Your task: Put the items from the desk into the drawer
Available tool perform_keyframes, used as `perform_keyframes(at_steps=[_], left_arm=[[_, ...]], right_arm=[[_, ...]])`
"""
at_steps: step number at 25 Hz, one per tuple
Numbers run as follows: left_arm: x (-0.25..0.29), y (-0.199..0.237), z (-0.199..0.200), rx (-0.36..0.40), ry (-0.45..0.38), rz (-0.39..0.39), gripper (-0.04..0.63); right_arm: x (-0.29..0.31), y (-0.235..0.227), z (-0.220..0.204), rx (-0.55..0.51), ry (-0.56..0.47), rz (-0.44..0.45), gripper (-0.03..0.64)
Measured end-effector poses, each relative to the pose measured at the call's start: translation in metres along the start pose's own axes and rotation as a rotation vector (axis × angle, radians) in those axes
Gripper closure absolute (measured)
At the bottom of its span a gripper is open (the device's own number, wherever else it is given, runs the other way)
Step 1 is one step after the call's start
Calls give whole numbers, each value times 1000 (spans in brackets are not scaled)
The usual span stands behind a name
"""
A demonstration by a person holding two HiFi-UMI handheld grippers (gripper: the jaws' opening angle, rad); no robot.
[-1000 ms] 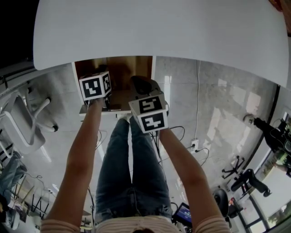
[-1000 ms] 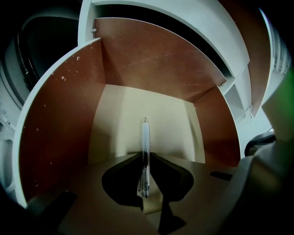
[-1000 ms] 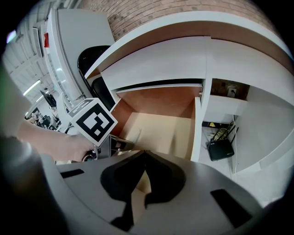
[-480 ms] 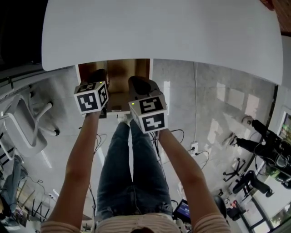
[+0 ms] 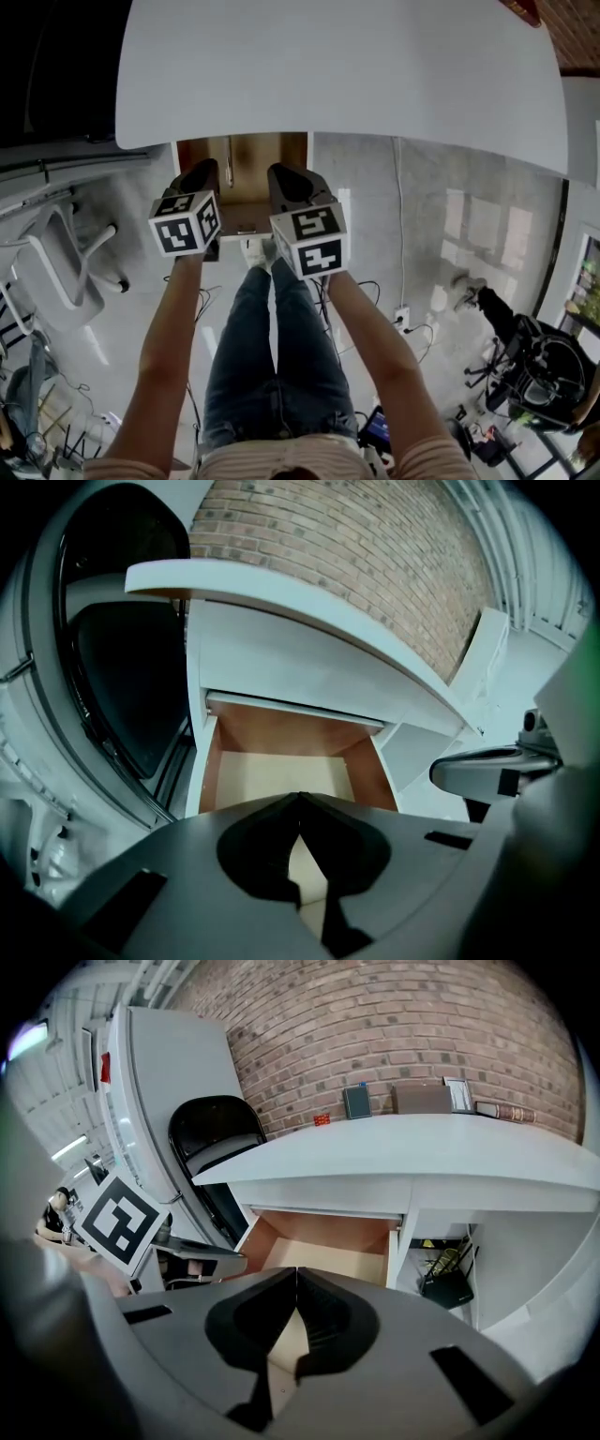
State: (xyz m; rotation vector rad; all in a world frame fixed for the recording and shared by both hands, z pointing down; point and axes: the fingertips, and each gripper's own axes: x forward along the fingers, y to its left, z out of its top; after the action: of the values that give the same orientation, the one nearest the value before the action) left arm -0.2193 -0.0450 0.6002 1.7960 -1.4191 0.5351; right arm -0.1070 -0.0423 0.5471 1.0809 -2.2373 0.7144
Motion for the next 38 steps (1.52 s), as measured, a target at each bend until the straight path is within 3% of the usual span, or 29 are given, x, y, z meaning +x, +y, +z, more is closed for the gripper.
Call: perform_keyframes(at_steps=[3, 12, 23, 38], left_arm=[[0, -33, 18, 7, -37, -17, 586], [-73, -47, 66, 77, -229, -78, 586], [-132, -64, 111, 98, -360, -106, 586], [-211, -83, 132, 137, -500, -131, 586]], right_arm=[[-16, -28, 11, -9, -20, -7, 600], [-53, 1, 59, -55, -139, 3, 600], [-90, 14, 90, -87, -209, 6, 600], [-157, 35, 144, -124, -375, -3, 600]])
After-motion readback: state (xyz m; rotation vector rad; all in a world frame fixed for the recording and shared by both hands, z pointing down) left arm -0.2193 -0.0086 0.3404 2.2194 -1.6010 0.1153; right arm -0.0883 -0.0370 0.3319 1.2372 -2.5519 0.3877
